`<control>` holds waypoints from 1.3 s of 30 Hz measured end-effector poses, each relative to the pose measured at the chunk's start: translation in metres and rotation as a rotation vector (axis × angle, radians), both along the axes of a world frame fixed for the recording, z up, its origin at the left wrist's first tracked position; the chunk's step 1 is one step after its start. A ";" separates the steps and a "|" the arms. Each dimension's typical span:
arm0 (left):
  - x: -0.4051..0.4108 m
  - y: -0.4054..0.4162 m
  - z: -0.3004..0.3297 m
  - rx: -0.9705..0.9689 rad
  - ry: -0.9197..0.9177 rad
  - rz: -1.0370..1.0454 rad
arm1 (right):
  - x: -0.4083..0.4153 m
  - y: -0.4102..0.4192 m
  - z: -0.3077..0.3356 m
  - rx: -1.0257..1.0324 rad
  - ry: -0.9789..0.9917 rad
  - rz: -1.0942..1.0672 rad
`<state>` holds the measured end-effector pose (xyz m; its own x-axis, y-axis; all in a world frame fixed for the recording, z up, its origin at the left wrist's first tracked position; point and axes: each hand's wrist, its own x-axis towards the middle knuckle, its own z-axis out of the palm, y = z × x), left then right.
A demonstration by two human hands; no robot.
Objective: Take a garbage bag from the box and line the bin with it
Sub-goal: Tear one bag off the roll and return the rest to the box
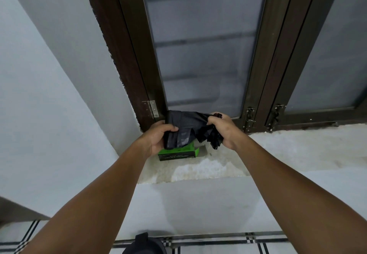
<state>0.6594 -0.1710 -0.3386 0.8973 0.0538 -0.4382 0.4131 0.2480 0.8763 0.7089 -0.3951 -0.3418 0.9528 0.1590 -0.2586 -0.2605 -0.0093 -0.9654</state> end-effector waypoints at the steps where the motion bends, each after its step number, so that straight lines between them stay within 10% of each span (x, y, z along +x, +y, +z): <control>1: 0.001 0.001 -0.001 0.008 -0.002 0.014 | -0.001 0.000 0.001 0.010 0.004 0.003; 30: 0.001 0.001 -0.003 0.058 0.025 0.107 | -0.005 -0.007 0.003 -0.311 -0.078 0.107; 39: -0.002 -0.006 -0.004 0.062 -0.037 0.078 | -0.006 -0.002 0.009 -0.082 -0.023 -0.080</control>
<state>0.6576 -0.1774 -0.3421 0.9048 0.1501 -0.3986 0.3618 0.2232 0.9052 0.7033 -0.3974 -0.3333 0.9674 0.0611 -0.2457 -0.2415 -0.0684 -0.9680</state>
